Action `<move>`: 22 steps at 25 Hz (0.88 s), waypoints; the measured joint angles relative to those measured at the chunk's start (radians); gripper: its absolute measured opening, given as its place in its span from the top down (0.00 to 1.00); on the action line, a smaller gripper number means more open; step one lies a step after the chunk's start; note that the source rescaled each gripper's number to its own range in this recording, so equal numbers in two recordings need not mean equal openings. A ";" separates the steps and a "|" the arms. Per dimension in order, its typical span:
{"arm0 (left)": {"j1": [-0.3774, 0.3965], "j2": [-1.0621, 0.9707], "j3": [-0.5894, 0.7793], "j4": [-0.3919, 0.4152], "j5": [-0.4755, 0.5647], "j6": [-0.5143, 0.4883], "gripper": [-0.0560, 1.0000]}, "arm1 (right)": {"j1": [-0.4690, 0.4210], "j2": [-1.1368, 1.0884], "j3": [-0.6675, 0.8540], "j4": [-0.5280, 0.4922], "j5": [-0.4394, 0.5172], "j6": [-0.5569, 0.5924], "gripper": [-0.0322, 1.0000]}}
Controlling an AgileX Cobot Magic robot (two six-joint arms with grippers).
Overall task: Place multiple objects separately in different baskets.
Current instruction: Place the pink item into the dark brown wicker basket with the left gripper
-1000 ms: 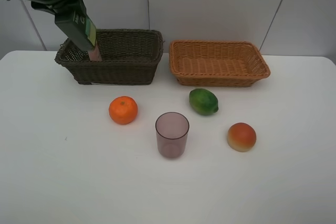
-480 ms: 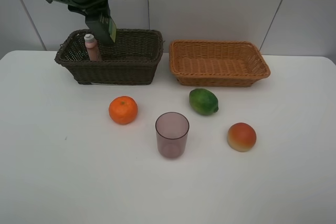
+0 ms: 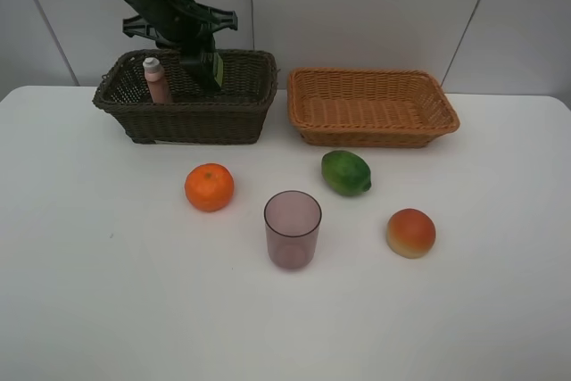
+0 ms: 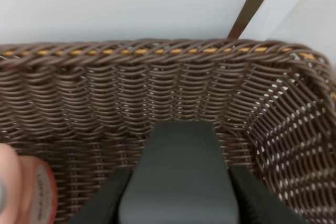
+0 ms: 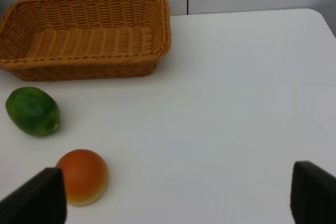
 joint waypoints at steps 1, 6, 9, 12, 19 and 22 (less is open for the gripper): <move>0.000 0.012 0.000 0.000 -0.011 0.000 0.49 | 0.000 0.000 0.000 0.000 0.000 0.000 0.21; 0.000 0.058 0.000 -0.001 -0.047 0.000 0.49 | 0.000 0.000 0.000 0.000 0.000 0.000 0.21; 0.000 0.076 0.000 -0.001 -0.059 0.000 0.49 | 0.000 0.000 0.000 0.000 0.000 0.000 0.21; 0.000 0.083 0.000 -0.001 -0.073 0.000 0.49 | 0.000 0.000 0.000 0.000 0.000 0.000 0.21; 0.000 0.083 0.000 -0.001 -0.076 0.003 0.49 | 0.000 0.000 0.000 0.000 0.000 0.000 0.21; 0.000 0.083 0.000 -0.001 -0.076 0.004 0.49 | 0.000 0.000 0.000 0.000 0.000 0.000 0.21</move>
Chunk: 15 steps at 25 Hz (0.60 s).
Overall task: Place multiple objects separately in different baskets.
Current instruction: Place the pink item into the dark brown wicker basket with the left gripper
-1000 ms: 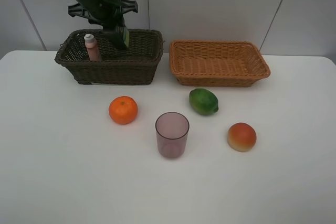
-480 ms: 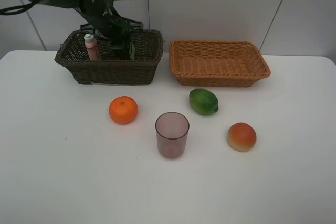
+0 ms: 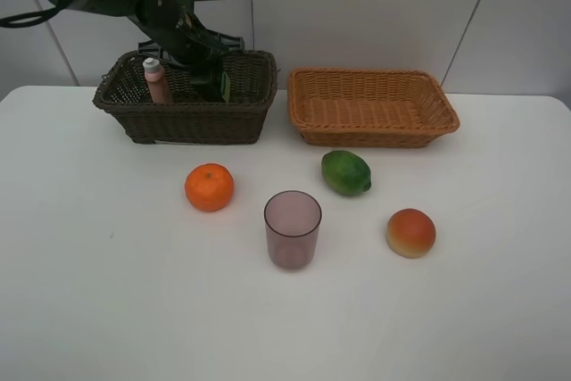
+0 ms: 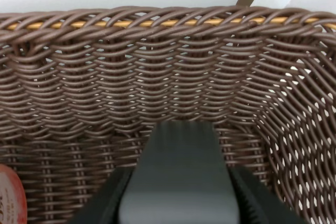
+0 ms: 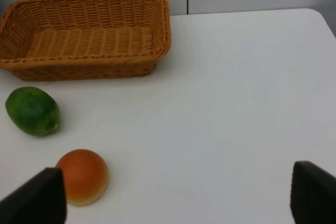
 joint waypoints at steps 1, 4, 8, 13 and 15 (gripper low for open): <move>0.000 0.000 0.000 0.000 0.000 0.000 0.46 | 0.000 0.000 0.000 0.000 0.000 0.000 0.21; 0.000 -0.001 -0.003 0.000 -0.006 0.000 0.22 | 0.000 0.000 0.000 0.000 0.000 0.000 0.21; 0.000 -0.002 -0.004 0.001 -0.003 0.000 0.05 | 0.000 0.000 0.000 0.000 0.000 0.000 0.21; 0.000 -0.028 -0.004 0.001 -0.002 0.000 0.04 | 0.000 0.000 0.000 0.000 0.000 0.000 0.21; 0.000 -0.048 -0.004 0.001 0.003 0.000 0.04 | 0.000 0.000 0.000 0.000 0.000 0.000 0.21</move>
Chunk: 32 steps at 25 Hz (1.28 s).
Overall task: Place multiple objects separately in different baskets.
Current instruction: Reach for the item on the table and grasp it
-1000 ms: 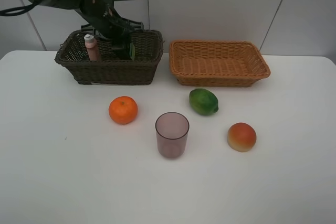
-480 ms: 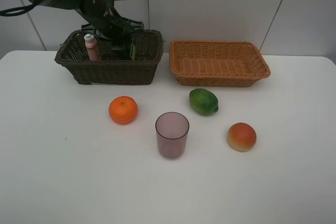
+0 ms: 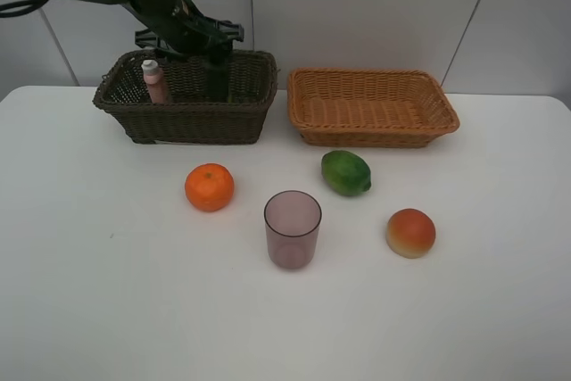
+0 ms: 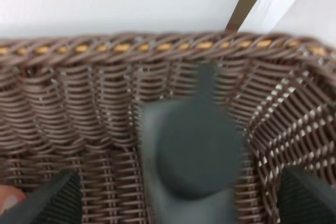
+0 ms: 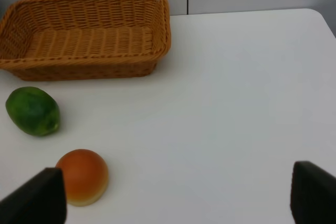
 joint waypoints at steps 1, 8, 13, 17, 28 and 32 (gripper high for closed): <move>0.000 -0.012 0.000 0.000 0.005 0.000 0.04 | 0.000 0.000 0.000 0.000 0.000 0.000 0.21; -0.028 -0.093 0.000 0.000 0.152 0.030 0.04 | 0.000 0.000 0.000 0.000 0.000 0.000 0.21; -0.086 -0.129 -0.001 -0.016 0.303 0.130 0.04 | 0.000 0.000 0.000 0.000 0.000 0.000 0.21; -0.140 -0.145 -0.001 -0.060 0.432 0.253 0.04 | 0.000 0.000 0.000 0.000 0.000 0.000 0.21; -0.284 -0.160 -0.002 -0.150 0.674 0.602 0.04 | 0.000 0.000 0.000 0.000 0.000 0.001 0.21; -0.330 -0.162 -0.002 -0.154 0.697 0.621 0.04 | 0.000 0.000 0.000 0.000 0.000 0.001 0.21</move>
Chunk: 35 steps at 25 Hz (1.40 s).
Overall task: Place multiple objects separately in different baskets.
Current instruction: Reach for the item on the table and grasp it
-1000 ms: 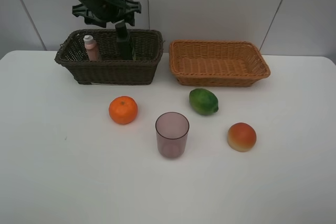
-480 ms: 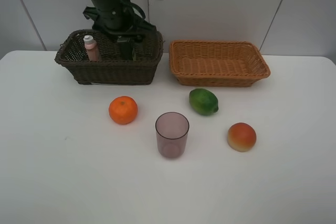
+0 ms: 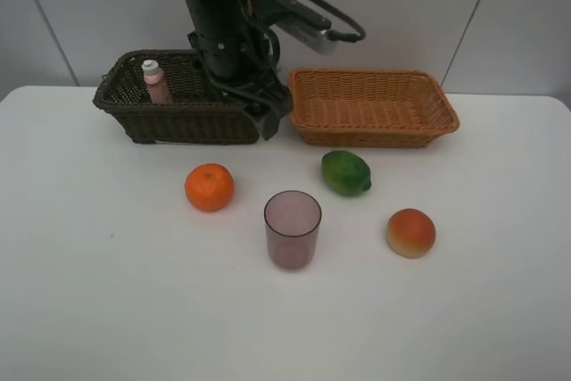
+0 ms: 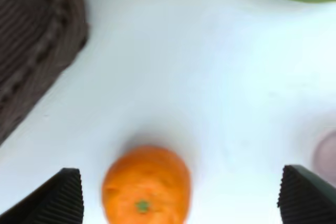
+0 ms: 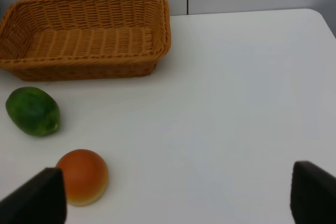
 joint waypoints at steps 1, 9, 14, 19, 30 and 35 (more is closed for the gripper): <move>-0.009 0.000 0.000 0.000 0.005 0.005 0.04 | 0.000 0.000 0.000 0.000 0.000 0.000 0.21; -0.079 0.000 0.000 -0.002 0.032 0.067 0.00 | 0.000 0.000 0.000 0.000 0.000 0.000 0.21; -0.118 0.000 0.000 -0.002 0.063 0.085 0.00 | 0.000 0.000 0.000 0.000 0.000 0.000 0.21; -0.145 0.000 0.000 0.001 0.101 0.086 0.00 | 0.000 0.000 0.000 0.000 0.000 0.000 0.21; -0.158 0.000 0.171 0.000 -0.068 0.107 0.00 | 0.000 0.000 0.000 0.000 0.000 0.000 0.21; -0.158 0.003 0.180 -0.003 -0.120 0.107 0.00 | 0.000 0.000 0.000 0.000 0.000 0.000 0.21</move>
